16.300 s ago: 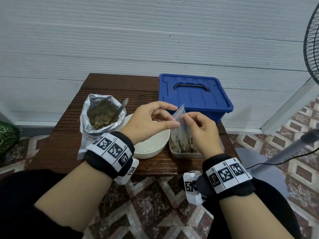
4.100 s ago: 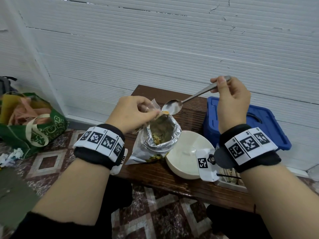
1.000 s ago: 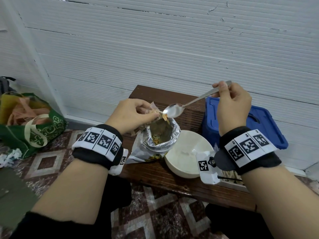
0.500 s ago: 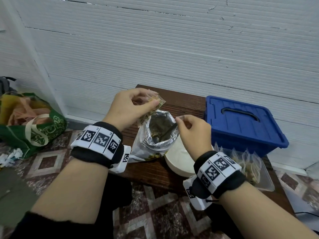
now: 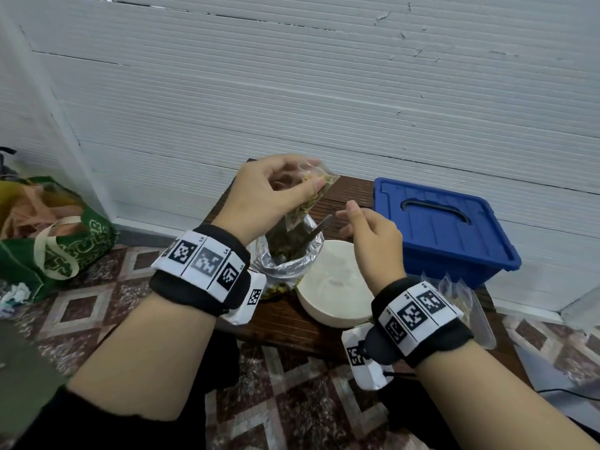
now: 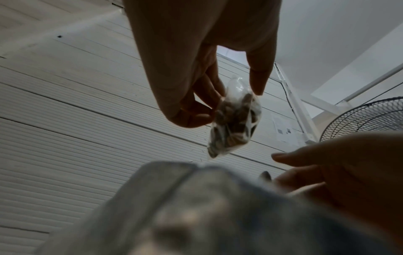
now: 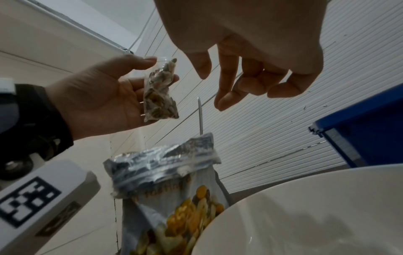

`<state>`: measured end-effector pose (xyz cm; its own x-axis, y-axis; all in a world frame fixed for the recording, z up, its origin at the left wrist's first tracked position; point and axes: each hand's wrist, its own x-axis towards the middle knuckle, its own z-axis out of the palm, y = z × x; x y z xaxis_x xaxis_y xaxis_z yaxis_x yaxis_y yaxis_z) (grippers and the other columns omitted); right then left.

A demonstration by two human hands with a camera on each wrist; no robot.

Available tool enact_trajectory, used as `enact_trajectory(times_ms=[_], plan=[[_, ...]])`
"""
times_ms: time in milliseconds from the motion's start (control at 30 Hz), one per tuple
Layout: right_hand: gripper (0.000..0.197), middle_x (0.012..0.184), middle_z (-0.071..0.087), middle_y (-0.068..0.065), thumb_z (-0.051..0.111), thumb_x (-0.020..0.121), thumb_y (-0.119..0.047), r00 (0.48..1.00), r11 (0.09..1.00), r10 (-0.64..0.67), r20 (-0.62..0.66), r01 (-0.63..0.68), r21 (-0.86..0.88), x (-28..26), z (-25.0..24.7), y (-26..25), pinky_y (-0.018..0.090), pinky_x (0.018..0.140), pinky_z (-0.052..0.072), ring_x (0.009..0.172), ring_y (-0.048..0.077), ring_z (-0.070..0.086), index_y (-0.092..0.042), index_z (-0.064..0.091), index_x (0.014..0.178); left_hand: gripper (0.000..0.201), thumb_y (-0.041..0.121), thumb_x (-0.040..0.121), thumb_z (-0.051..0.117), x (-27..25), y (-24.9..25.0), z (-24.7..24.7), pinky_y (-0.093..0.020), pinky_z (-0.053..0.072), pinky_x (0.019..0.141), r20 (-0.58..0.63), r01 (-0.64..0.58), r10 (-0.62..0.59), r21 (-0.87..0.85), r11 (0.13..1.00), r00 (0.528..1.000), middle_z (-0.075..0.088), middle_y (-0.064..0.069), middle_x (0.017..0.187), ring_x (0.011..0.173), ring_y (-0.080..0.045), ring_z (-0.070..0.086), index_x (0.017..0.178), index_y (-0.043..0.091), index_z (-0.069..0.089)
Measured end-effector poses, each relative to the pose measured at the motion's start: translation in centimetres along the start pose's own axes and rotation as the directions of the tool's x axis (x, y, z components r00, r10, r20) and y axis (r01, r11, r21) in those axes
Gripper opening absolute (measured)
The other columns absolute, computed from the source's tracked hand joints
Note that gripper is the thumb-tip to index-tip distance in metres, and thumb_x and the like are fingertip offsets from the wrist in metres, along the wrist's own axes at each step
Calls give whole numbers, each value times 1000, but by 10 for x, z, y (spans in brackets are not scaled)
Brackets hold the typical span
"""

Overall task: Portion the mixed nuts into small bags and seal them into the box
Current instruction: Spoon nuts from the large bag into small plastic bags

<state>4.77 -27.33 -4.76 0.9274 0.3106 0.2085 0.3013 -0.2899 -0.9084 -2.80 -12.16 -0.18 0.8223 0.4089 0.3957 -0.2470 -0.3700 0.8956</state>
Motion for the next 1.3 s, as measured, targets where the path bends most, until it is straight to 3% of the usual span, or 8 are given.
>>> enact_trajectory(times_ms=[67,300,500,700,900,1067,1167,1300], plan=[[35,70,63,-7,44,99,-38,999,999,9,-44,-7,46,0,-8,-2,3,63,37,68,-11,56,-20,71,88,19,19,82,74,-1,3,8,-26,55,86,16,0,1,-19,1000,1000,73,7,100,94,-4,68,100,25,71],[39,74,67,5,44,99,-38,975,977,19,-221,29,212,-2,-40,-12,18,64,40,68,3,54,-23,68,71,26,14,82,75,-9,15,56,-27,56,80,122,-29,46,-136,990,991,73,-2,100,92,-12,69,107,18,70],[40,55,60,-14,47,98,-37,948,955,93,-304,2,297,-7,-74,-1,31,76,37,63,1,47,-22,71,69,30,18,82,75,-21,1,101,-26,55,85,240,-5,34,-123,992,970,72,2,101,92,-8,68,111,23,68],[24,48,59,-16,62,90,-22,976,968,112,-188,-64,243,-23,-90,27,15,62,41,54,-6,53,-17,71,68,32,15,83,73,-35,-30,130,-24,52,87,284,52,-22,-98,994,959,71,5,105,96,-5,65,114,19,67],[13,73,73,0,70,84,-20,979,978,166,-117,-148,148,-24,-87,53,29,77,51,79,12,68,-16,76,73,44,20,82,74,-41,-56,133,-29,48,100,387,97,-80,-26,995,919,68,6,116,108,-3,62,124,25,62],[16,68,71,-6,68,85,-25,976,986,167,-140,-162,45,-22,-84,59,31,77,51,75,7,65,-22,74,70,66,31,75,79,-41,-63,130,-9,37,100,500,123,-154,94,988,852,59,15,127,115,10,51,135,28,52],[17,70,71,-7,67,84,-26,973,985,174,-149,-170,41,-22,-84,60,31,79,51,78,7,66,-22,74,70,56,28,75,79,-37,-64,130,-1,37,90,510,90,-143,127,988,848,60,23,112,101,21,50,127,28,59],[17,73,72,-8,67,85,-26,970,982,183,-162,-174,69,-23,-87,60,30,80,51,81,7,66,-23,75,70,34,26,79,76,-31,-63,136,-15,44,93,496,60,-121,138,989,860,66,20,103,99,8,58,110,33,64]])
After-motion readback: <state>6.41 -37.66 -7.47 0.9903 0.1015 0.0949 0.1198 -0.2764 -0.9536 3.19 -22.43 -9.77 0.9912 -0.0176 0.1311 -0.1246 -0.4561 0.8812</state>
